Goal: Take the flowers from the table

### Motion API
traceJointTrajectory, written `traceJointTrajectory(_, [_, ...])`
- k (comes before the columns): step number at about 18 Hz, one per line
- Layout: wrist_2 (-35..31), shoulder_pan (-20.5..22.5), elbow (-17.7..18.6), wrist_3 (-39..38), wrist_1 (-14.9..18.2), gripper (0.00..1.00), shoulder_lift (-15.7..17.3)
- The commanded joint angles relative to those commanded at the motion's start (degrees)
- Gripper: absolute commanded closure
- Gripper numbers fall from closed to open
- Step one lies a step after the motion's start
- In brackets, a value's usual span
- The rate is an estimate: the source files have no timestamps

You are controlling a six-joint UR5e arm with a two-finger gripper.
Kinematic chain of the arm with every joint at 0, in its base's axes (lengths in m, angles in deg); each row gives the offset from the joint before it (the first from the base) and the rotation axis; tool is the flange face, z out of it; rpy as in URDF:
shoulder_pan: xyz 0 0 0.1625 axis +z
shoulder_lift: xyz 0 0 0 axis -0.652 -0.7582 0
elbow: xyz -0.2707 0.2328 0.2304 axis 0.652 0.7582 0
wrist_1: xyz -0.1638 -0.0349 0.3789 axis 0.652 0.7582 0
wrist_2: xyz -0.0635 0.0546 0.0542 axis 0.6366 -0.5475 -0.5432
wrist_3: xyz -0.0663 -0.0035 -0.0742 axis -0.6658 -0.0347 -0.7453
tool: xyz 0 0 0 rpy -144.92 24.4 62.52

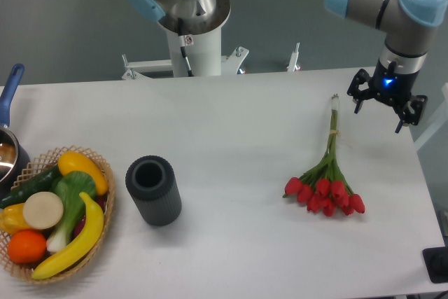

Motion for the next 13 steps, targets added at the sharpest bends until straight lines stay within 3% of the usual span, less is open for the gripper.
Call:
traceJointTrajectory(4, [2.3, -0.2, 1.0, -5.5, -0.4, 0.00, 0.0])
traceJointTrajectory(9, [4.8, -0.3, 6.5, -10.0, -8.3, 0.00, -0.1])
traceJointTrajectory(13, [4.7, -1.0, 7.5, -14.2, -9.6, 0.00, -1.0])
